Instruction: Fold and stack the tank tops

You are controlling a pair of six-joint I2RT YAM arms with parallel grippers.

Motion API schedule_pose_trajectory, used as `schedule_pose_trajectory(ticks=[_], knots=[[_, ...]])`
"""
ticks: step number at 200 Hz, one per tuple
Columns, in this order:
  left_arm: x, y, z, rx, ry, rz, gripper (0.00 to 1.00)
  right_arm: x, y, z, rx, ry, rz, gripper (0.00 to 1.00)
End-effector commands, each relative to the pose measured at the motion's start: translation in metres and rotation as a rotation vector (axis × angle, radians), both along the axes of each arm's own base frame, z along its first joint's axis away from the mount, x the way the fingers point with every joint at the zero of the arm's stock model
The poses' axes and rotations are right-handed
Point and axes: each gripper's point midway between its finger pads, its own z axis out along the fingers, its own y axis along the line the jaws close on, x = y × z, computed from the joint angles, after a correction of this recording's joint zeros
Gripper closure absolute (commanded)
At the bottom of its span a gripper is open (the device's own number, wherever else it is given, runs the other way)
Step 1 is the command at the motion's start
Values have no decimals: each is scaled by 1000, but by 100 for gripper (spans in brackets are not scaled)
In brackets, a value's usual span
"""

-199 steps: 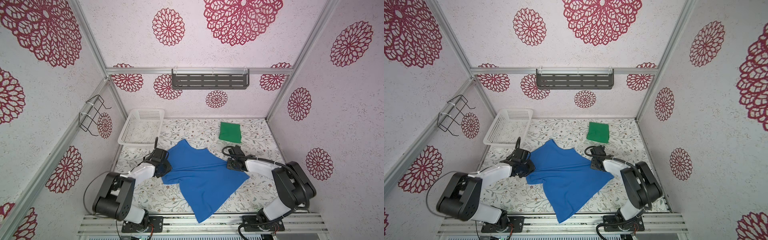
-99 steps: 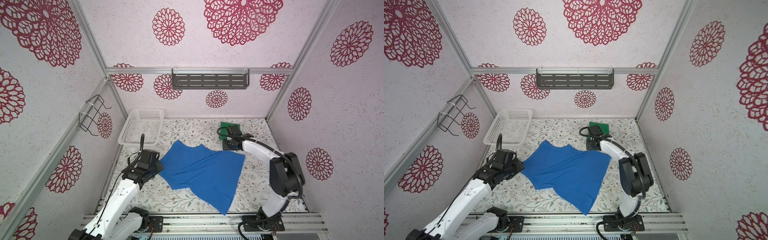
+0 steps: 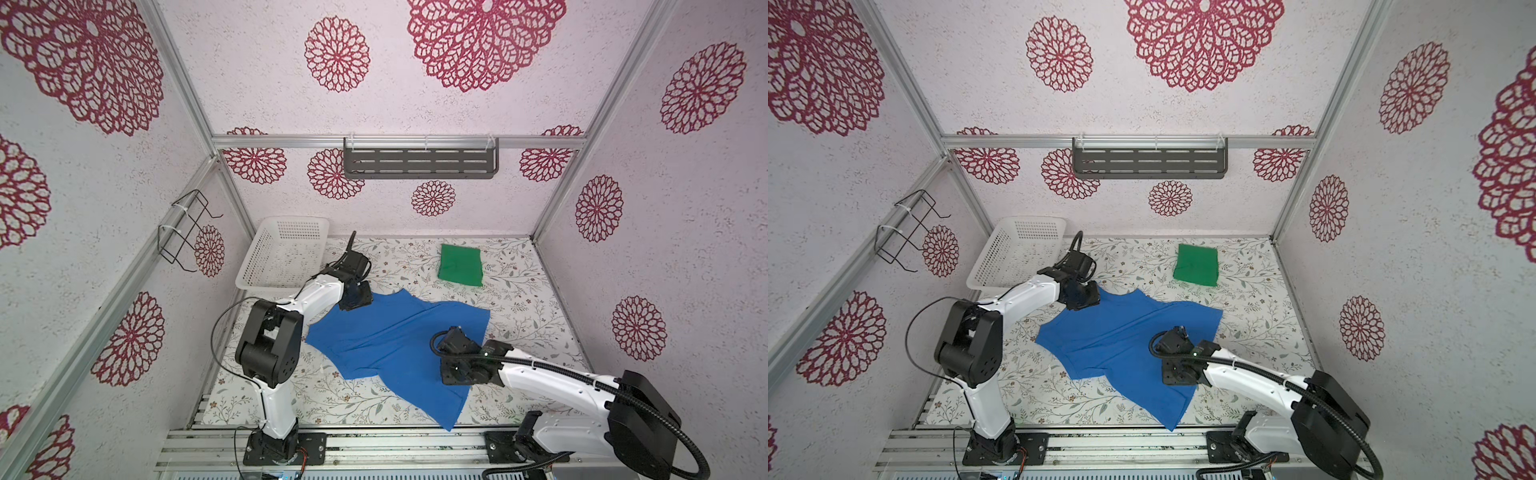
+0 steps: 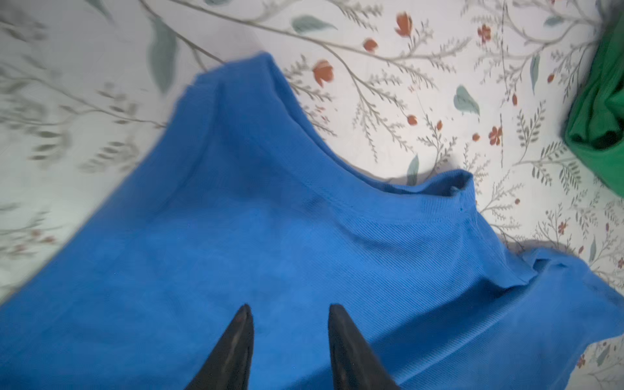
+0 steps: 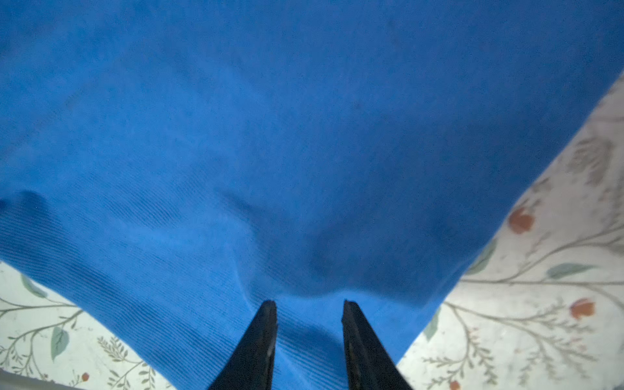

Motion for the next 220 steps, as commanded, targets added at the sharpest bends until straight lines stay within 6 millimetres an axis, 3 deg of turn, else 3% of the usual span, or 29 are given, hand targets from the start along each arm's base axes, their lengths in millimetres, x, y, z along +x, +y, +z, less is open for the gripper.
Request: schedule_pose_trajectory(ticks=[1,44,50,94,132,167,195,207,220], knots=[[-1,-4,-30,7,50,-23,61,1,3,-13,17,1,-111,68],[-23,40,-70,-11,119,128,61,-12,-44,-28,-141,9,-180,74],[-23,46,-58,-20,89,150,61,-15,-52,-31,-154,18,-193,74],[-73,97,-60,9,79,321,65,-31,-90,-42,-136,48,-296,74],[-125,129,-51,12,55,439,65,-19,-95,-32,-65,15,-328,74],[-167,152,-37,48,31,504,65,7,-93,-10,-29,-33,-302,74],[-165,173,-8,57,-49,537,63,35,-84,19,7,-96,-274,73],[-155,171,8,53,-78,520,62,45,-79,24,13,-106,-258,72],[-139,155,17,11,-84,475,62,55,-73,25,12,-108,-238,72]])
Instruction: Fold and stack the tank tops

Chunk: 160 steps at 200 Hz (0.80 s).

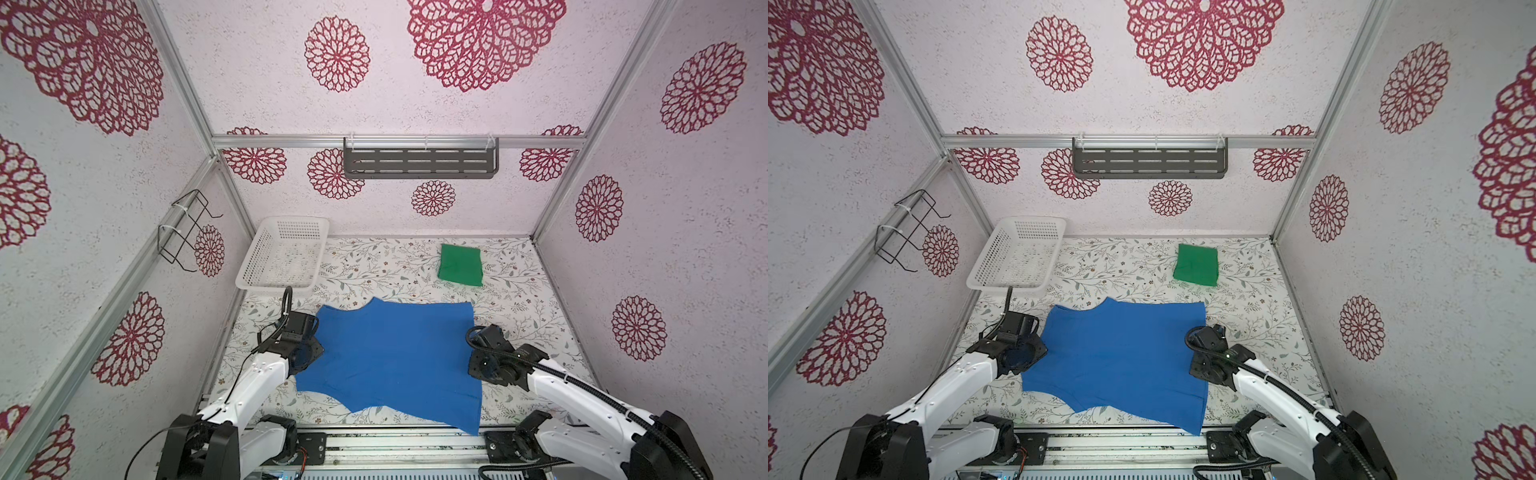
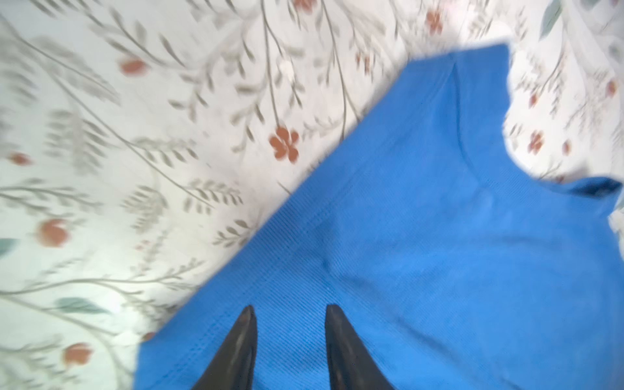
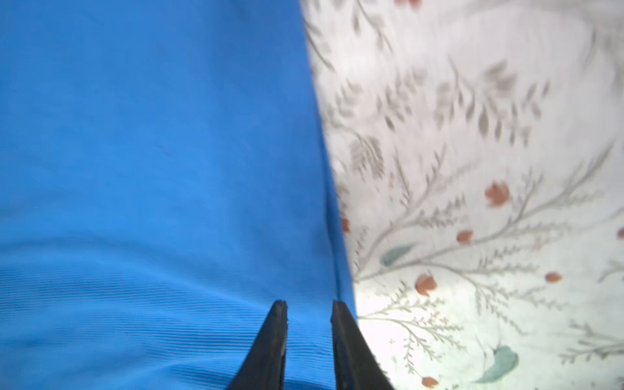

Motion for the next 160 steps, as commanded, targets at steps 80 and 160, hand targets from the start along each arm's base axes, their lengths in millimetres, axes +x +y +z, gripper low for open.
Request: schedule_pose_trajectory(ticks=[80,160], knots=[[83,-154,-2,10,49,-403,63,78,18,-8,-18,-47,62,72],[127,-145,-72,78,156,-342,65,119,25,-54,-96,35,123,74]])
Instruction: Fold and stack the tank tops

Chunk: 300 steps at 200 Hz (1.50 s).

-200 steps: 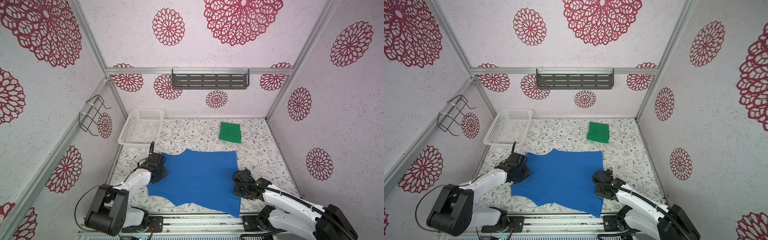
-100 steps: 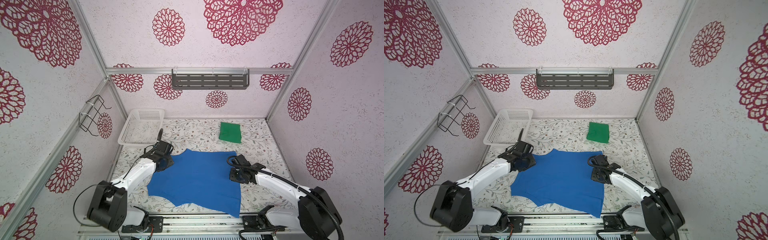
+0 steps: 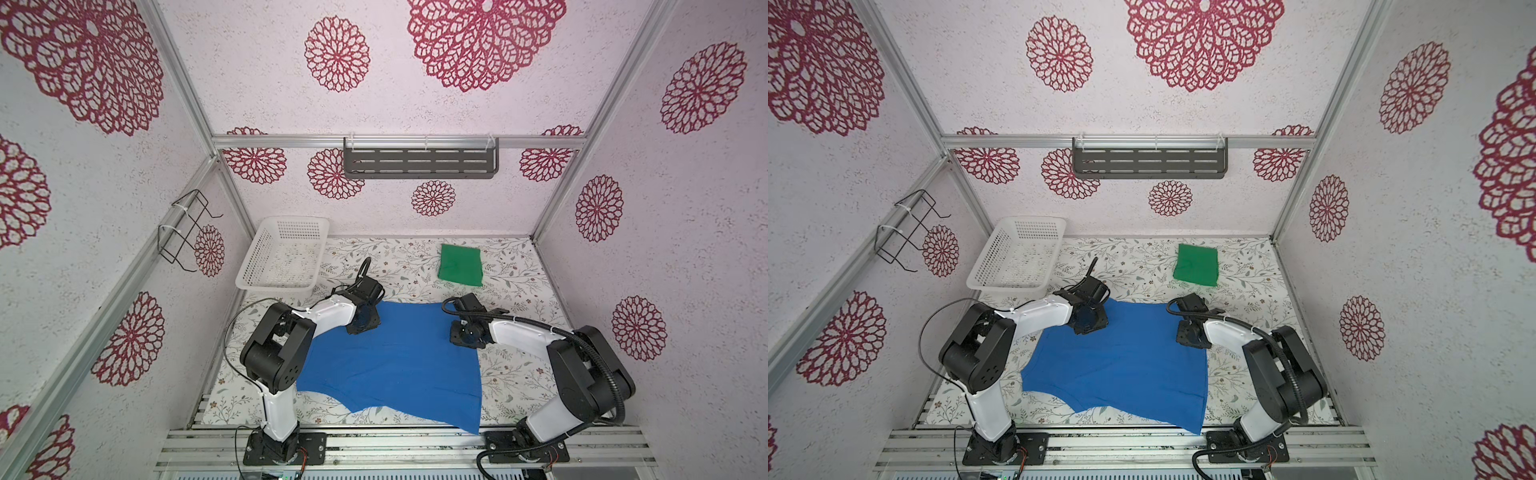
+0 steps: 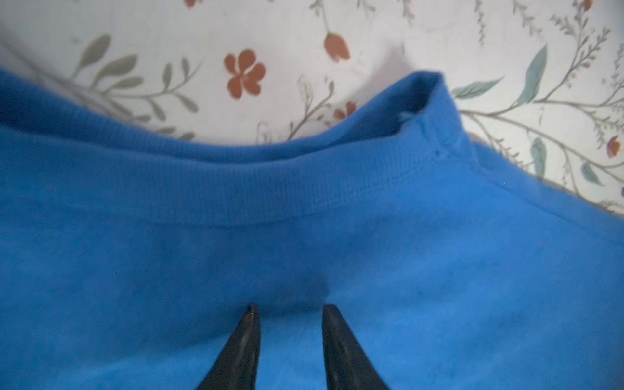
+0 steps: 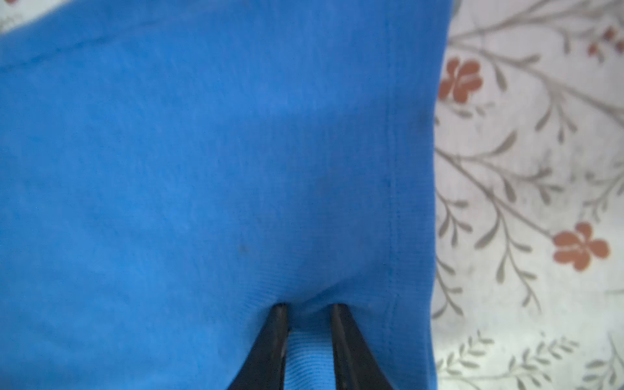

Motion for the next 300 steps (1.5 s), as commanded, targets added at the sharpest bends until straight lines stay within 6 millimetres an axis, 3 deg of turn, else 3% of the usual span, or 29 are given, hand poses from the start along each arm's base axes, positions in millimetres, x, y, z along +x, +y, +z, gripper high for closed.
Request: schedule_pose_trajectory(ticks=[1,54,88,113,138,146,154,156,170,199,226,251,273,300], knots=[[13,23,-31,59,39,46,65,13,-3,-15,-36,19,27,74],[58,54,-37,113,67,65,65,56,12,-23,-42,17,77,72],[90,60,-38,142,96,16,64,89,10,-19,-43,14,63,71],[99,54,-14,164,75,-45,61,103,9,26,-66,-42,88,68],[94,50,43,142,-20,-71,44,96,1,88,-87,-129,115,56],[88,50,64,135,-51,-78,39,88,-2,105,-78,-151,118,46],[80,50,81,135,-73,-84,35,78,-4,119,-66,-173,121,34],[79,50,95,127,-101,-81,33,75,-5,123,-63,-178,120,31],[57,52,128,111,-144,-77,30,49,-11,138,-56,-186,121,20],[-14,39,158,-2,-184,-70,28,-29,-15,147,-120,-128,128,19],[-92,27,144,-167,-110,-36,30,-98,-12,132,-33,-43,81,23],[-155,19,127,-335,-46,46,31,-143,-4,117,86,6,28,32],[-192,10,116,-489,-19,121,31,-158,4,106,135,25,24,37],[-210,4,89,-615,-12,247,35,-158,9,96,129,44,38,39]])
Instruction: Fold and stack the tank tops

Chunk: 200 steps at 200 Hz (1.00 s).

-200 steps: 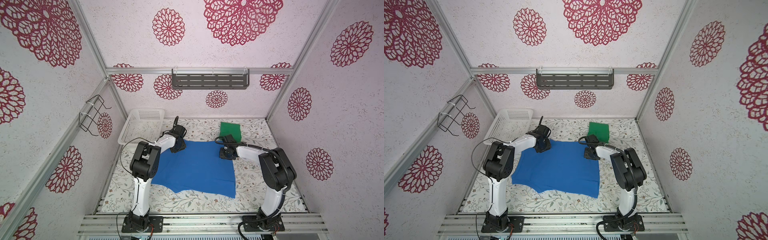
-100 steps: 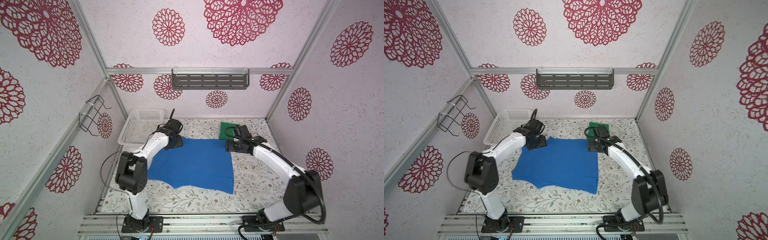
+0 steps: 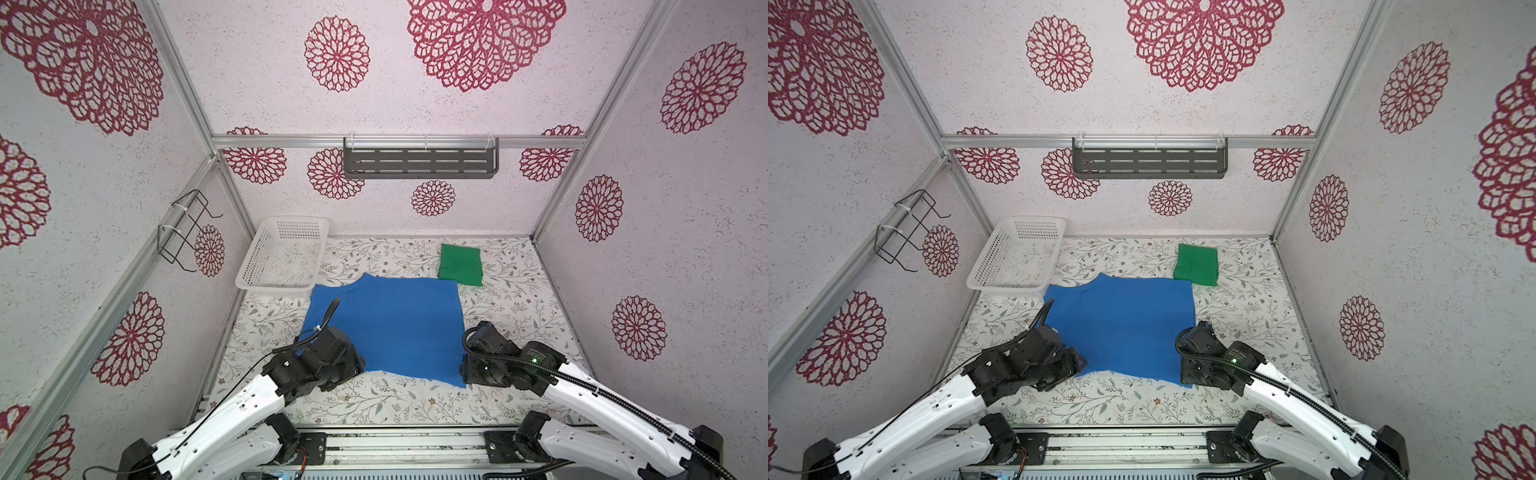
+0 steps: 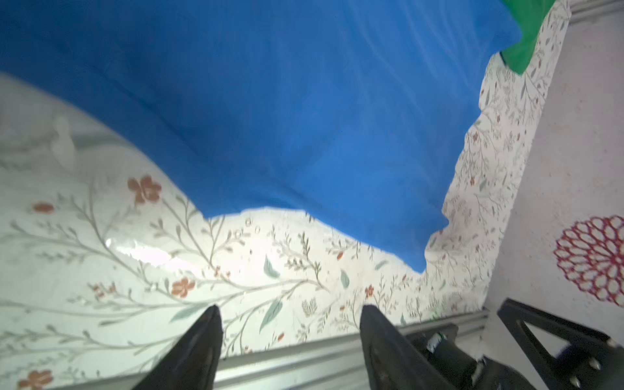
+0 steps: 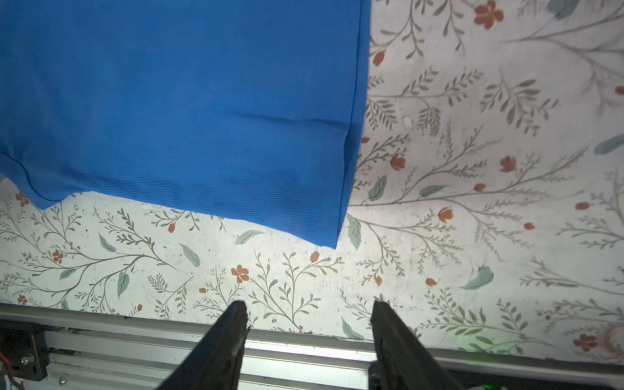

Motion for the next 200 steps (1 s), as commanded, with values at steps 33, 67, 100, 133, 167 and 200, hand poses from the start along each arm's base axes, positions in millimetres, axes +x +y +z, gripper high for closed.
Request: schedule_pose_trajectory(ticks=[33,67,100,133,167,200], knots=[[7,-15,-35,-287,58,341,49,6,12,-3,40,8,-73,41],[15,0,-54,-215,62,423,59,1,2,-10,17,14,-86,41],[24,11,-62,-153,54,449,61,-4,-5,-14,29,8,-111,42],[26,11,-72,-104,96,429,62,-8,-12,-17,20,8,-121,43],[32,6,-78,-98,100,431,63,-13,-13,-23,37,23,-136,43],[38,-1,-85,-88,105,421,65,-16,-11,-38,49,50,-142,44]])
